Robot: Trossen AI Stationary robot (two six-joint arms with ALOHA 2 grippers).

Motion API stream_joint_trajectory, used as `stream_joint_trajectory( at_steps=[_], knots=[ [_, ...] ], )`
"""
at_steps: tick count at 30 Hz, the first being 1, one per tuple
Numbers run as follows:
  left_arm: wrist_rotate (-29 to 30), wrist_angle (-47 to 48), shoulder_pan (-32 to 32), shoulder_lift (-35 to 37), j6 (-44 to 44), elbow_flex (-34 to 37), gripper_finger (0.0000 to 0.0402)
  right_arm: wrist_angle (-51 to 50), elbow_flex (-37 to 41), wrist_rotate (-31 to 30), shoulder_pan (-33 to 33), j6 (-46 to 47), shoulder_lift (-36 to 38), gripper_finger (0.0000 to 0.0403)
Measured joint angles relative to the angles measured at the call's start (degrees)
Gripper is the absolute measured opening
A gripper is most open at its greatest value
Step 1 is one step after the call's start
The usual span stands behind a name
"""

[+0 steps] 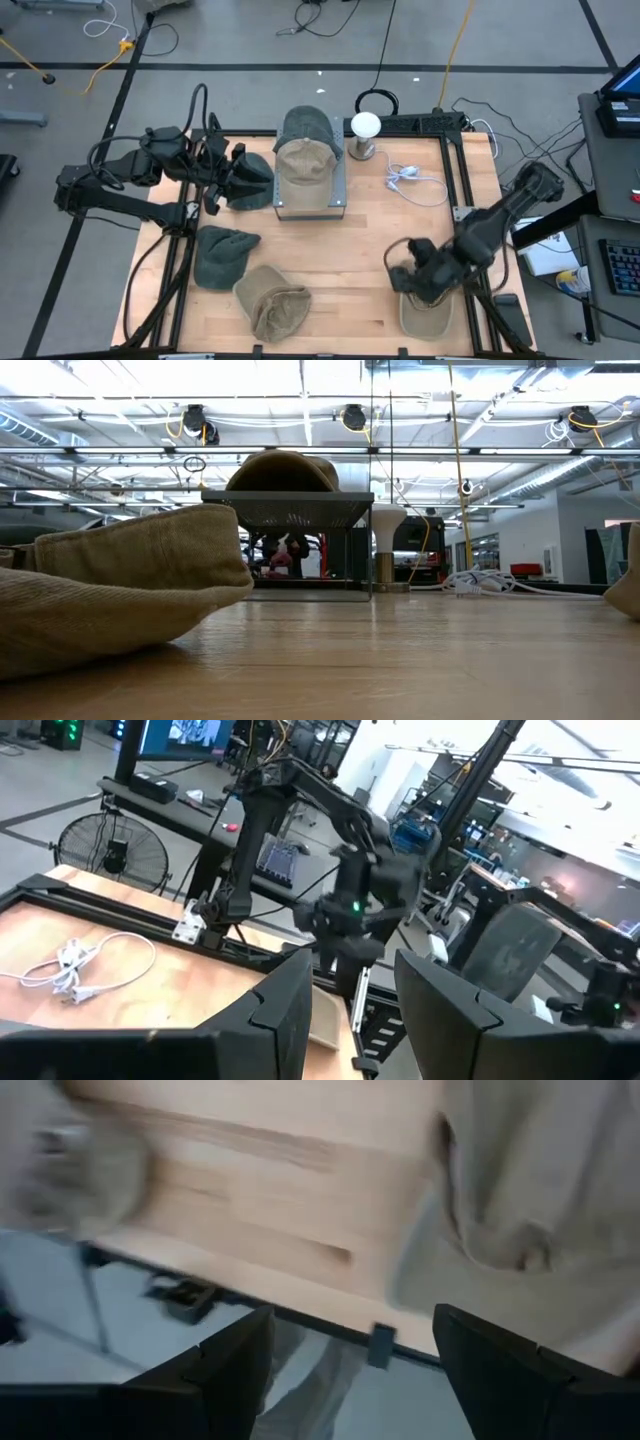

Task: Pick & Place hat
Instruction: Stack the right brown cap on the brown cap on the shelf

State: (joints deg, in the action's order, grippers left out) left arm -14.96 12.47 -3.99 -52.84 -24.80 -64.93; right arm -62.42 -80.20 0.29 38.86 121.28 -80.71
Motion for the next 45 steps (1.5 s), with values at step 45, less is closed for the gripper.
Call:
stream_joint_trajectory(
  at_steps=[45],
  knots=[
    [-9.09,0.13,0.0,0.02,0.26,0.0,0.0147,-0.48,-0.02,4.51,2.77,8.28,-28.58,0.0211]
  ],
)
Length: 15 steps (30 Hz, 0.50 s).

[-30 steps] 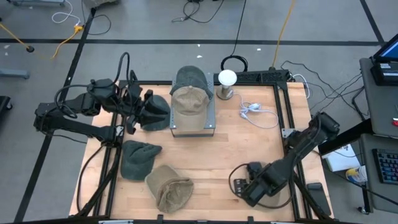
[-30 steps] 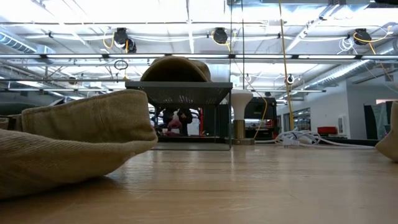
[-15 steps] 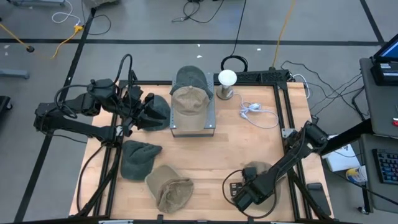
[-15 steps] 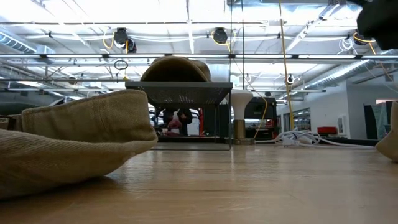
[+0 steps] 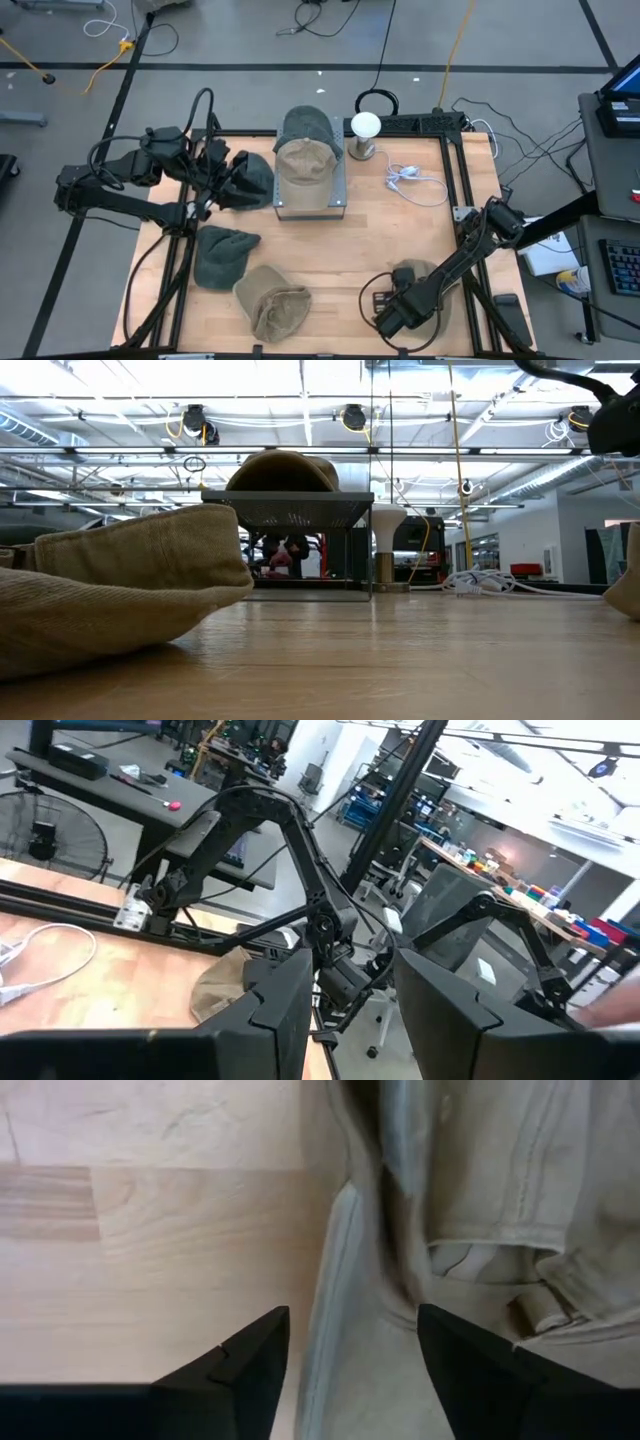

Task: Pick & Place hat
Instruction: Stack the right brown cap on the brown cap on the shelf

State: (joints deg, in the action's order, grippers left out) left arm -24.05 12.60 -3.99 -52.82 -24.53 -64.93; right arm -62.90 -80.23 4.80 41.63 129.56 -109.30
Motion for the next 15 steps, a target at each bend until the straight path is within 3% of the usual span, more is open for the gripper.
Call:
stream_joint_trajectory(
  at_steps=[15],
  knots=[
    [-0.48,0.09,0.0,0.0,-0.44,0.0,0.0147,4.29,0.0,1.77,1.4,-0.12,0.01,0.0136]
  ],
)
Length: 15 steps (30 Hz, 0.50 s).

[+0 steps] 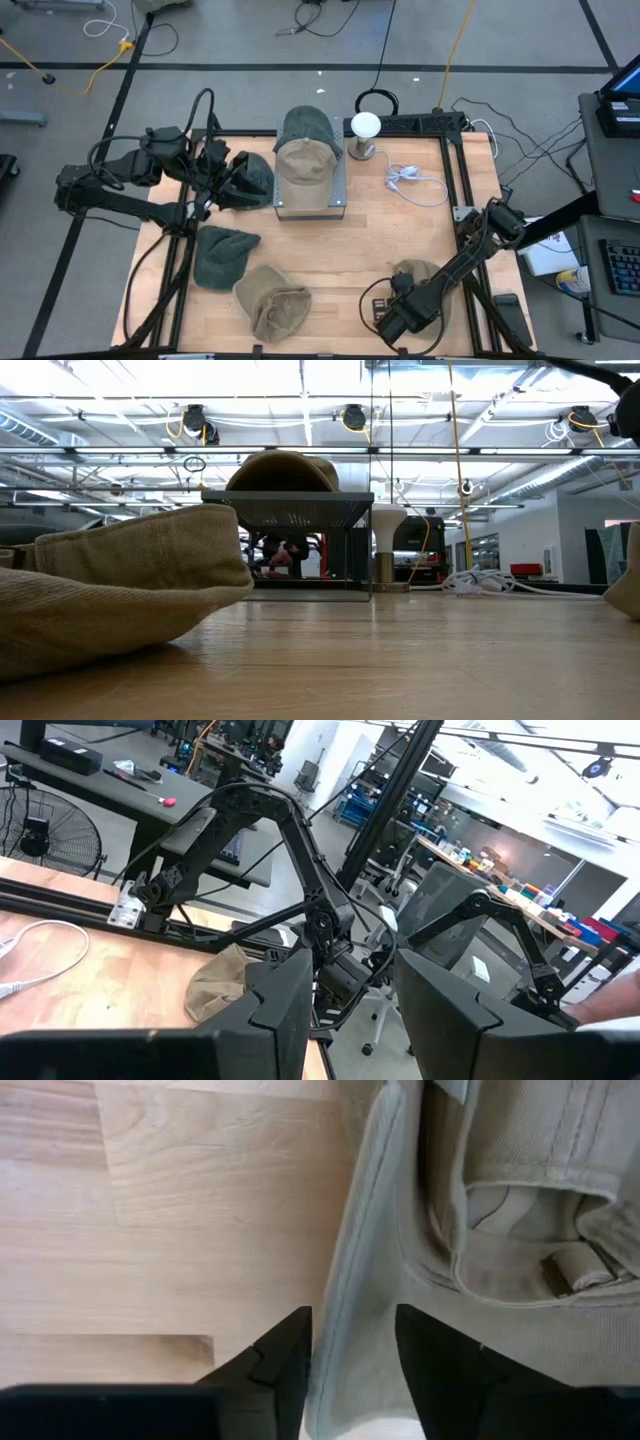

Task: Pick & Place hat
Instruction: Stack the right brown cap on the brown cap on the shelf

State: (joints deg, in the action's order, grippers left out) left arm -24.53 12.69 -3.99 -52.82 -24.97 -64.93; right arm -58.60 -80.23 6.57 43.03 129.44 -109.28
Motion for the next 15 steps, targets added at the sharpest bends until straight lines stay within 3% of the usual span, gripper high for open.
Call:
stream_joint_trajectory(
  at_steps=[15],
  knots=[
    [-0.02,2.08,0.0,0.0,-1.56,0.0,0.0147,0.31,-0.02,1.53,1.55,-0.03,0.16,0.0033]
  ],
)
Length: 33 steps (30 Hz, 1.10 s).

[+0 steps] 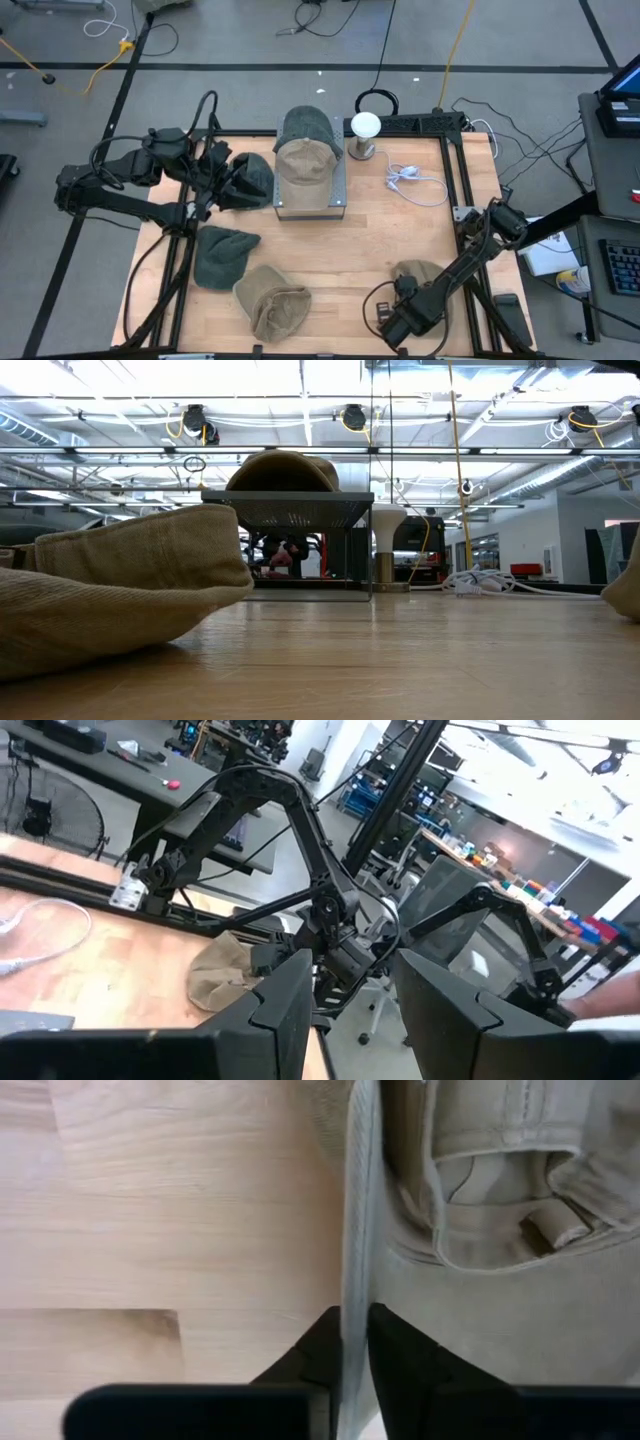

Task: Pick & Place hat
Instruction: Stack the right brown cap on the brown cap on the shelf

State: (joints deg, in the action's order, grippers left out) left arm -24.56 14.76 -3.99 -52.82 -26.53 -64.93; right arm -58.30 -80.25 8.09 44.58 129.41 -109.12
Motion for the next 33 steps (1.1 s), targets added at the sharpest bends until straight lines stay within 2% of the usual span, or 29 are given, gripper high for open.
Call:
stream_joint_trajectory(
  at_steps=[9,13,22,33],
  knots=[
    [0.02,0.0,0.02,-0.01,-1.24,0.0,0.0147,0.17,-0.02,-0.12,0.33,-1.61,0.04,0.0019],
    [0.0,-0.02,0.02,-0.02,-1.04,0.0,0.0147,-1.27,0.05,-1.99,0.41,-3.09,1.65,0.0018],
    [0.55,-0.08,0.02,0.0,-1.0,0.0,0.0147,-7.84,0.07,-12.39,0.3,-6.24,11.53,0.0017],
    [0.59,-2.92,0.02,-0.02,-0.97,0.0,0.0147,-14.46,0.07,-15.6,0.33,-20.92,22.74,0.0017]
  ],
)
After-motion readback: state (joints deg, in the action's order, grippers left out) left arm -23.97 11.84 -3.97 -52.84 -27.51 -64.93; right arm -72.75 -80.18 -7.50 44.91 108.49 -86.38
